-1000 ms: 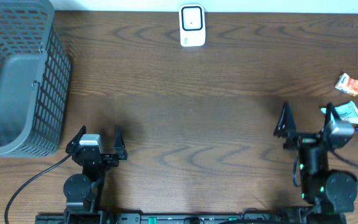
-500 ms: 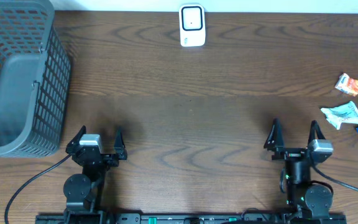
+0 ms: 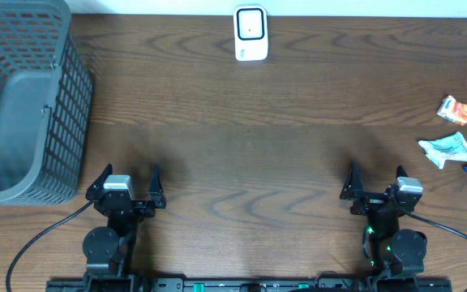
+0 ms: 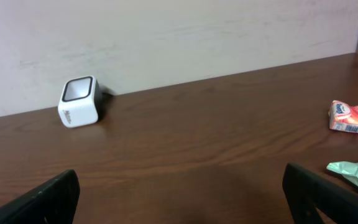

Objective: Scan the item barcode

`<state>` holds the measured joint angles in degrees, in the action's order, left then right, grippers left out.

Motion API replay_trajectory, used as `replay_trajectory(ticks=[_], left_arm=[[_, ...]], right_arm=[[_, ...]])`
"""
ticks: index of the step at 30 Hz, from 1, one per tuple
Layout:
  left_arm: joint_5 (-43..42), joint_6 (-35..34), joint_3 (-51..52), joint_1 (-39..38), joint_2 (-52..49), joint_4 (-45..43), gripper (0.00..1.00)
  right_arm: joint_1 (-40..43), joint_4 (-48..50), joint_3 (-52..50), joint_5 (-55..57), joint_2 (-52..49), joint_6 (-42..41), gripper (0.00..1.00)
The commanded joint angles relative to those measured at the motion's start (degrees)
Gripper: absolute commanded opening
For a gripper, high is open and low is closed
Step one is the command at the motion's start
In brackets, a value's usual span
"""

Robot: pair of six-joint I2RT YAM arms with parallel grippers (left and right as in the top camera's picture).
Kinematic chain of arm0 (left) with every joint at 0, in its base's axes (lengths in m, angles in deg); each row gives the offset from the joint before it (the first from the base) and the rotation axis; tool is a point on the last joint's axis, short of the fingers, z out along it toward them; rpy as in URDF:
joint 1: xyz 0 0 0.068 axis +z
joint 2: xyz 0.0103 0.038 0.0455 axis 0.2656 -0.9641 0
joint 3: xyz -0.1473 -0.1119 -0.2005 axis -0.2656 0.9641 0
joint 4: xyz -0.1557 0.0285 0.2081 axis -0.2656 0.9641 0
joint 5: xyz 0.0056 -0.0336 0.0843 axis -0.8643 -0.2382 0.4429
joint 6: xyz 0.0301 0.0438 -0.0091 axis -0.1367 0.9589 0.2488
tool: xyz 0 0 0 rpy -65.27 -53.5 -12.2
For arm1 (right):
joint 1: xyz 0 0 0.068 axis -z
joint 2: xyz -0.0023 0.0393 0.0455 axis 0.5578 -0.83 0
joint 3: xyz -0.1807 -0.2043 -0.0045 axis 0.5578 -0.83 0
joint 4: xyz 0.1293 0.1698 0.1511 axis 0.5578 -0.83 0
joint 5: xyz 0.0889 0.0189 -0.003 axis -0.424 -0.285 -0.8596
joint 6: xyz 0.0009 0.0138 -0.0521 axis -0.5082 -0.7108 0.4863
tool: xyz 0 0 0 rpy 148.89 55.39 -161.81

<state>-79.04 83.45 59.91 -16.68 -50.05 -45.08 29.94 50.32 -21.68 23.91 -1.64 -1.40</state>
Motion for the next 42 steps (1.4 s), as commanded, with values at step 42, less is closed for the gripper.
replay_trajectory(ticks=[42], left_arm=[[-0.2,-0.2,1.1,-0.1,0.3,1.7,0.98]], right_arm=[[0.2,-0.3,-0.1,-0.4,0.2,8.7,0.99]])
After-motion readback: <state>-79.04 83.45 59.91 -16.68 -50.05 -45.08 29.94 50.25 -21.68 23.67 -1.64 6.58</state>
